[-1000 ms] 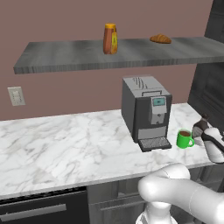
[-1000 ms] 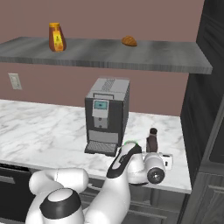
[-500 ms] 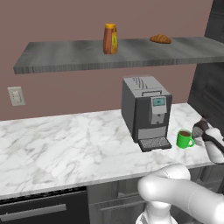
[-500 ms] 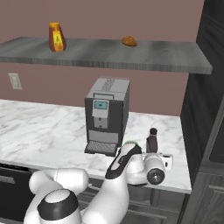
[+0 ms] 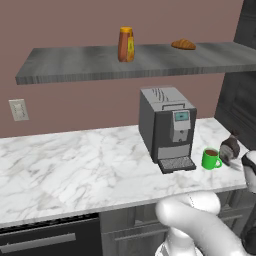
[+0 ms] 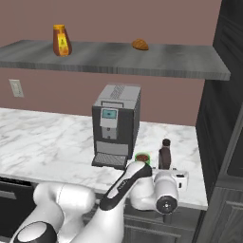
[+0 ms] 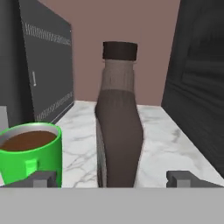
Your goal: Pick the syrup bottle and honey bottle from the shelves and place them next to the mug.
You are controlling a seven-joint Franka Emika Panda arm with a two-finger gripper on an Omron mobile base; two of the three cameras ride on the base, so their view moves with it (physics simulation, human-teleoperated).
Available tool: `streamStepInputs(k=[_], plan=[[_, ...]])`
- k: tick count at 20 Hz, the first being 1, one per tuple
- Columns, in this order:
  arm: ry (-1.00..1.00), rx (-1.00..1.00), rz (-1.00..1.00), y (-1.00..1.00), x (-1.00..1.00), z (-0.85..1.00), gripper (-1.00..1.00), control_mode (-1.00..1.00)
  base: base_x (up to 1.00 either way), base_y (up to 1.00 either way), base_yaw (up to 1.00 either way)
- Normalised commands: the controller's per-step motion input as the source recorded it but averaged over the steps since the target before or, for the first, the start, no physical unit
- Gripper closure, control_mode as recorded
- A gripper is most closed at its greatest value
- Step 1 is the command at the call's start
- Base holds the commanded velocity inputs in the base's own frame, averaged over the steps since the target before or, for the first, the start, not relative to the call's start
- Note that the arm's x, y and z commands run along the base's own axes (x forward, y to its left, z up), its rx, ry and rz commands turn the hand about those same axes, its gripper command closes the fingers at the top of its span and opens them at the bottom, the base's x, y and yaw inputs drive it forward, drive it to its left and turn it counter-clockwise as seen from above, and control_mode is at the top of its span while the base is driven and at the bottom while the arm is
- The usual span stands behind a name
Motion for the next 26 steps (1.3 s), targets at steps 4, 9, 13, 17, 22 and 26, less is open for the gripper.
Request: streamStepInputs(k=[4, 9, 13, 17, 22, 26], plan=[[-0.05, 0.0, 0.0, 0.09, -0.48, 0.71, -1.0, -1.0, 0.0, 0.0, 0.0], [-0.01, 0.0, 0.0, 0.2, -0.33, 0.85, -1.0, -1.0, 0.0, 0.0, 0.0], [0.03, 0.0, 0.0, 0.45, -0.28, 0.68, -1.0, -1.0, 0.0, 0.0, 0.0], [0.16, 0.0, 0.0, 0.71, -0.09, 0.58, -1.0, -1.0, 0.0, 0.0, 0.0], [0.22, 0.0, 0.0, 0.74, -0.01, 0.63, -1.0, -1.0, 0.0, 0.0, 0.0], [0.31, 0.0, 0.0, 0.73, 0.0, 0.61, -1.0, -1.0, 0.0, 0.0, 0.0]])
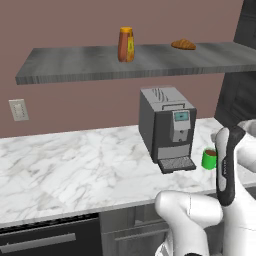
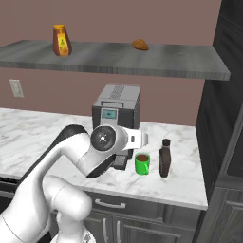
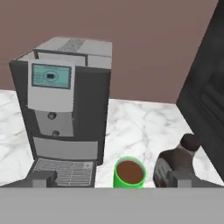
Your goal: Pick the syrup bottle and honey bottle from the shelves and place them next to the mug.
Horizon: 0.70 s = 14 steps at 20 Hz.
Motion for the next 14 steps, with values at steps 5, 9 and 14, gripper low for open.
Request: streamStepInputs(k=[5, 9, 14], plan=[[0.25, -0.01, 0.0, 0.55, -0.02, 0.43, -1.0, -1.0, 0.0, 0.0, 0.0], [0.05, -0.04, -0.02, 0.52, -0.32, 0.09, -1.0, -1.0, 0.0, 0.0, 0.0], [-0.08, -0.04, -0.06, 0.49, -0.54, 0.34, -1.0, -1.0, 0.0, 0.0, 0.0]])
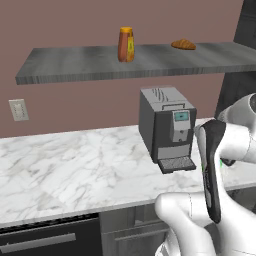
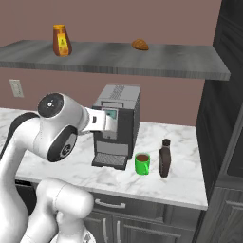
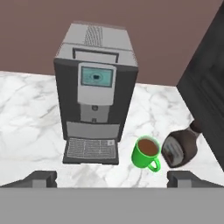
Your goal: Pick the syrup bottle and honey bottle from the shelves and place them next to the mug.
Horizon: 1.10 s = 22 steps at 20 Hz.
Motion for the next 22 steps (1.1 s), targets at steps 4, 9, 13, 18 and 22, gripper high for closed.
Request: streamStepInputs(k=[4, 9, 13, 18, 22], plan=[[-0.18, -0.02, -0.03, 0.56, -0.47, 0.47, -1.0, -1.0, 0.0, 0.0, 0.0], [-0.22, 0.0, 0.0, 0.55, -0.37, 0.5, -1.0, -1.0, 0.0, 0.0, 0.0], [-0.19, 0.0, 0.0, 0.49, -0.23, 0.48, -1.0, -1.0, 0.0, 0.0, 0.0], [-0.09, 0.01, 0.02, 0.45, -0.07, 0.49, -1.0, -1.0, 0.0, 0.0, 0.0], [-0.01, 0.06, 0.12, 0.35, 0.0, 0.41, -1.0, -1.0, 0.0, 0.0, 0.0]])
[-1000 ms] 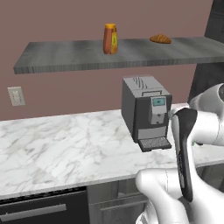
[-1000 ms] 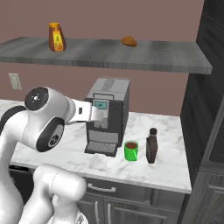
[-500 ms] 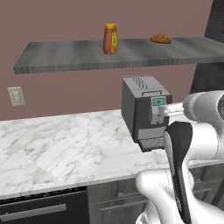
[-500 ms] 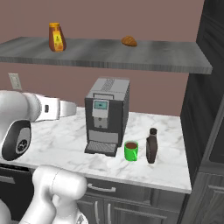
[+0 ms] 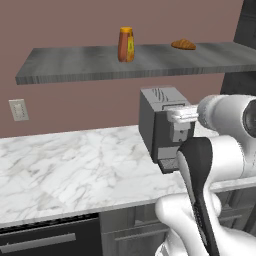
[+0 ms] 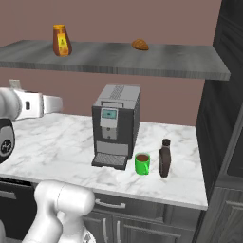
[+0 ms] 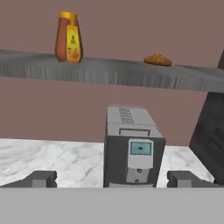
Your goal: Pick the syrup bottle and honey bottle from the shelves and place them next to the mug.
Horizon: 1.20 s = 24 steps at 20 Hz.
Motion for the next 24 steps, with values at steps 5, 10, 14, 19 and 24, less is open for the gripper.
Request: streamStepInputs(k=[5, 10, 14, 19, 24], plan=[[0.05, 0.08, 0.19, 0.17, 0.0, 0.47, -1.0, -1.0, 0.0, 0.0, 0.0], [0.06, 0.02, 0.21, 0.0, -0.1, 0.33, -1.0, -1.0, 0.0, 0.0, 0.0], [0.0, 0.0, 0.1, 0.01, 0.0, 0.22, -1.0, -1.0, 0.0, 0.0, 0.0], [0.0, 0.0, 0.0, 0.19, 0.02, 0.3, -1.0, -1.0, 0.0, 0.0, 0.0], [0.0, -0.02, 0.0, 0.19, 0.02, 0.36, -1.0, -1.0, 0.0, 0.0, 0.0]])
